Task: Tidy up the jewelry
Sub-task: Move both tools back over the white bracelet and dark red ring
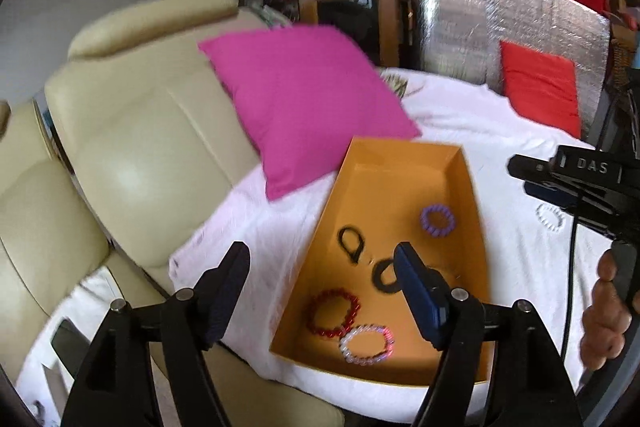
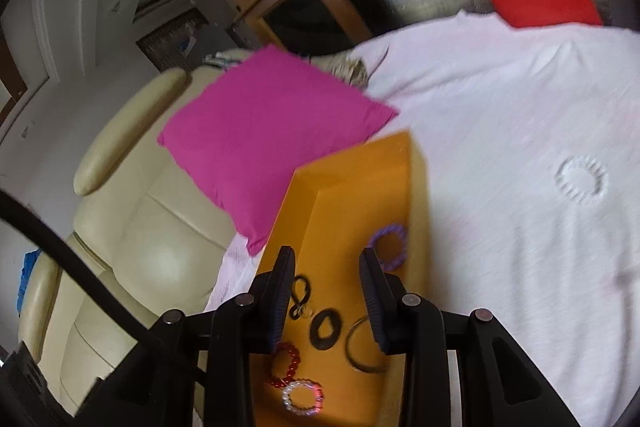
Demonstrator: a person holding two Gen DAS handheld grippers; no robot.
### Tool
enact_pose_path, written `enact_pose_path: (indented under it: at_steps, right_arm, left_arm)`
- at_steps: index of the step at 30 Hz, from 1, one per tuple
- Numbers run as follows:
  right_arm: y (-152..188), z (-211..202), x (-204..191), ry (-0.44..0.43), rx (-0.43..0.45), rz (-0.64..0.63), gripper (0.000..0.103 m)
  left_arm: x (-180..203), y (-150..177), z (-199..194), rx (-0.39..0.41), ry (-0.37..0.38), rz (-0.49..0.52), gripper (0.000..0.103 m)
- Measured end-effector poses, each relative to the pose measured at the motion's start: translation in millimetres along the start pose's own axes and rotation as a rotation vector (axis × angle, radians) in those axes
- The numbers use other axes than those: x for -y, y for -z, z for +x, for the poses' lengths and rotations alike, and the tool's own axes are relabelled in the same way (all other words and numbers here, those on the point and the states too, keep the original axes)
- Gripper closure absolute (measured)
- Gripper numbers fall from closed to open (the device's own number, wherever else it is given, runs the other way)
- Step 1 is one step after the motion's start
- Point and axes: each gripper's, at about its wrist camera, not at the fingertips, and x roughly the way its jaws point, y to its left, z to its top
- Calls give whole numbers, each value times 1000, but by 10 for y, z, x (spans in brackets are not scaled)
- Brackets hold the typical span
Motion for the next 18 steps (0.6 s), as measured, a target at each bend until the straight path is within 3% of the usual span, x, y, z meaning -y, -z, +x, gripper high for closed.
enact_pose_path:
  at_steps: [5, 8, 18]
  right_arm:
    - [-239, -596, 225, 24, 83, -3, 64]
    - [-342, -985, 430, 49, 140, 13, 51]
    - [-489, -2099, 1255, 137, 327, 93, 50]
  left_arm:
    - [230, -168, -379, 86, 16, 38, 25]
    - [387, -259, -577, 127, 20, 65, 24]
    - [881, -499, -1056, 227, 26, 152, 19]
